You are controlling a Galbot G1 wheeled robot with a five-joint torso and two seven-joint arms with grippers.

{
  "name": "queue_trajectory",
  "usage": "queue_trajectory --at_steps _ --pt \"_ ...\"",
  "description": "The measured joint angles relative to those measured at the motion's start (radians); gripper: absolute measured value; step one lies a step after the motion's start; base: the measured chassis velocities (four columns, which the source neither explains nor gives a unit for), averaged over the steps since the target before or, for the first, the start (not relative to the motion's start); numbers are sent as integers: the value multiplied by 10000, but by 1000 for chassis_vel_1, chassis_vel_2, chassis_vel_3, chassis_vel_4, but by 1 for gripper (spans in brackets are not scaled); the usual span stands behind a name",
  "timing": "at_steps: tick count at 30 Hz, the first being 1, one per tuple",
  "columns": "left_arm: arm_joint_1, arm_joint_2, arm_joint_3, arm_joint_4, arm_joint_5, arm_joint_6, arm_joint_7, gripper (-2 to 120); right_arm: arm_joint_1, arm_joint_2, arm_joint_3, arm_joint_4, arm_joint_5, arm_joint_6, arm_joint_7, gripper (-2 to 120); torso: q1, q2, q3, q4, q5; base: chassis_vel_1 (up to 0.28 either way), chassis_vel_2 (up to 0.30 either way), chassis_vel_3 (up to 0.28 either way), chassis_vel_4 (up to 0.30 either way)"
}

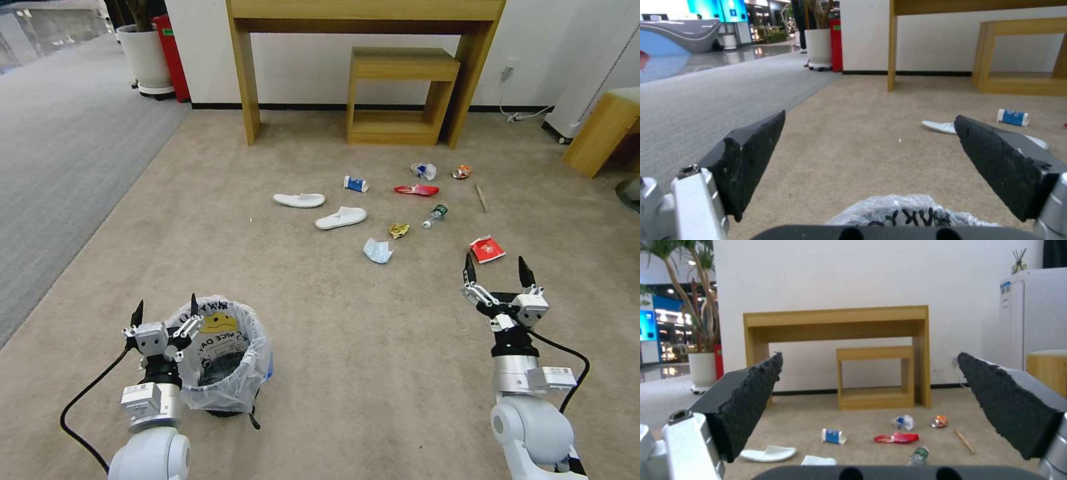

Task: Pick up the trash bin and place the garbage on the floor into it.

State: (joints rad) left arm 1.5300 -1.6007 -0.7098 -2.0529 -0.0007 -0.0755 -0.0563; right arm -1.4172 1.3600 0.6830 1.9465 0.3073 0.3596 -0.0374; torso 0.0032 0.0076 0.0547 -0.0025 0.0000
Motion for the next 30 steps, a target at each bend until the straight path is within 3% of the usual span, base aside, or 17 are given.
queue_trajectory --at_steps 30 --pt "24 103 -15 -56 -63 0 -35 100 -46 106 10 53 -249 6 61 100 0 0 0 0 1 12 14 -14 -13"
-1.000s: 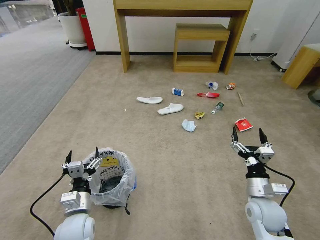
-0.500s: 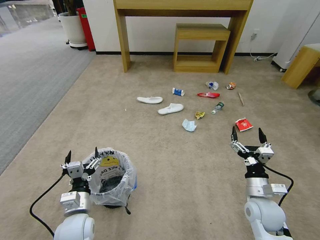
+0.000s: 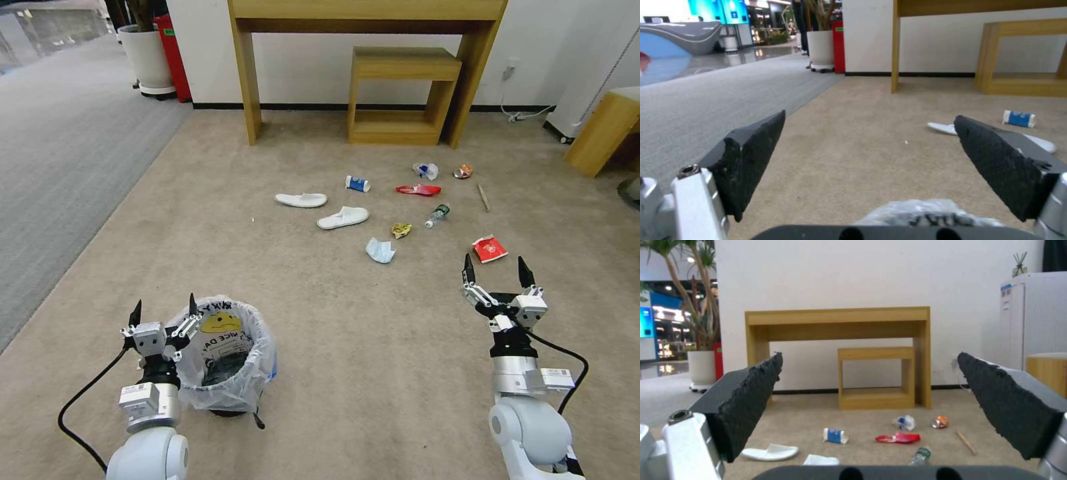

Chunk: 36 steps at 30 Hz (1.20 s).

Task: Pick up the trash bin and place the garbage on the floor into it.

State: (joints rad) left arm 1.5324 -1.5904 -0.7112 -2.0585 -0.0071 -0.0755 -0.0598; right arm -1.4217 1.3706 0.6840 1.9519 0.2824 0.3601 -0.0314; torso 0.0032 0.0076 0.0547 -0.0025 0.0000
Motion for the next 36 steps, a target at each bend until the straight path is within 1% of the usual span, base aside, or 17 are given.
queue_trajectory --at_steps 6,11,30,36 --pt "33 43 -14 -25 -20 -1 -12 100 -36 44 6 5 -20 98 -100 100 0 0 0 2 -4 90 84 -83 -74" --pt "66 59 -10 -45 -25 -26 -13 100 -76 45 47 35 1 139 -117 100 0 0 0 -1 1 3 5 -11 -4" --pt "85 117 -34 -27 -70 -88 -23 100 -129 104 98 104 -114 -43 33 100 -1 0 -1 0 -1 0 0 0 0" --pt "72 117 -31 -8 -74 -95 -24 100 -121 123 83 72 -114 -44 32 100 -2 0 0 0 0 -81 91 93 -89"
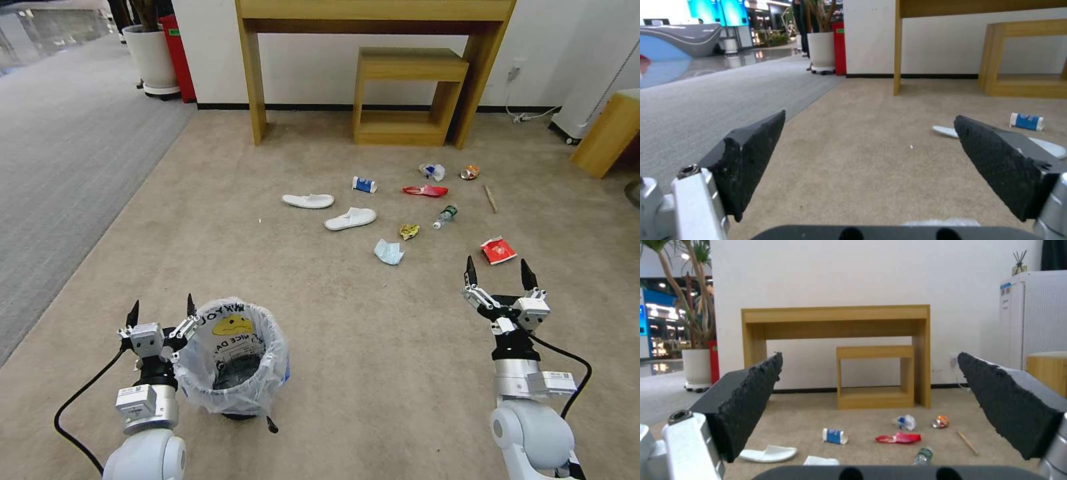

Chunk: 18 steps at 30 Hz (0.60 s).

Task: Pick up the trash bin and place the garbage on the floor into it.

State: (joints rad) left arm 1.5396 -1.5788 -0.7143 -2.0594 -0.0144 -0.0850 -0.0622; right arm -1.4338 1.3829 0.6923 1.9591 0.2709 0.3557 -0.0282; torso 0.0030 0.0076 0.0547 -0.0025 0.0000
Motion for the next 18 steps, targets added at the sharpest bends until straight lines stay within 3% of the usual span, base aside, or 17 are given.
queue_trajectory --at_steps 8,18 --pt "-7 2 -4 33 -1 -5 -3 100 20 6 -42 -81 45 129 -82 100 3 0 2 1 -1 -87 98 97 -96" --pt "34 14 -49 61 100 -35 -22 100 -1 -85 -61 -72 362 167 -166 100 2 0 0 0 0 0 0 0 0"
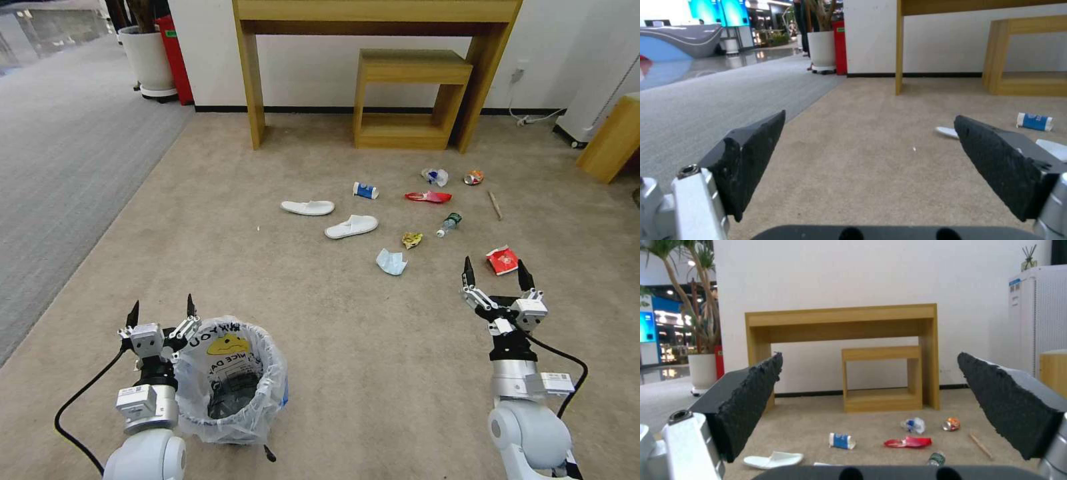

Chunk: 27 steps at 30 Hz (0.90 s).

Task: Pick up the trash bin and place the garbage on the floor into it.

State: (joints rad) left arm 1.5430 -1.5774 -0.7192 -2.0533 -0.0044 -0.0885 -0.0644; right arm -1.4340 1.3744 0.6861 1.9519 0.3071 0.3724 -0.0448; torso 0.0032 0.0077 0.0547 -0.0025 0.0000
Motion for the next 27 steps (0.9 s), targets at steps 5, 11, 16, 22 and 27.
queue_trajectory --at_steps 5,11,16,22,27 --pt "10 58 9 0 -55 78 -57 100 -47 -76 -18 54 32 -90 25 100 0 -1 0 0 0 0 0 0 0" --pt "53 214 74 -65 -166 456 -179 100 -95 -197 -20 46 60 -166 110 100 0 0 0 0 0 0 0 0 0" --pt "409 778 306 -596 -912 1708 -896 100 -74 -414 -127 4 295 -337 269 100 0 -1 0 2 1 0 0 0 0" --pt "728 1745 423 -1049 -2172 2757 -1704 100 -105 -556 -110 -55 359 -415 305 100 0 0 0 0 -2 0 0 0 0" --pt "903 2420 530 -1324 -2951 3270 -2356 100 -110 -566 -149 -118 375 -447 314 100 0 0 0 0 -1 0 0 0 0"
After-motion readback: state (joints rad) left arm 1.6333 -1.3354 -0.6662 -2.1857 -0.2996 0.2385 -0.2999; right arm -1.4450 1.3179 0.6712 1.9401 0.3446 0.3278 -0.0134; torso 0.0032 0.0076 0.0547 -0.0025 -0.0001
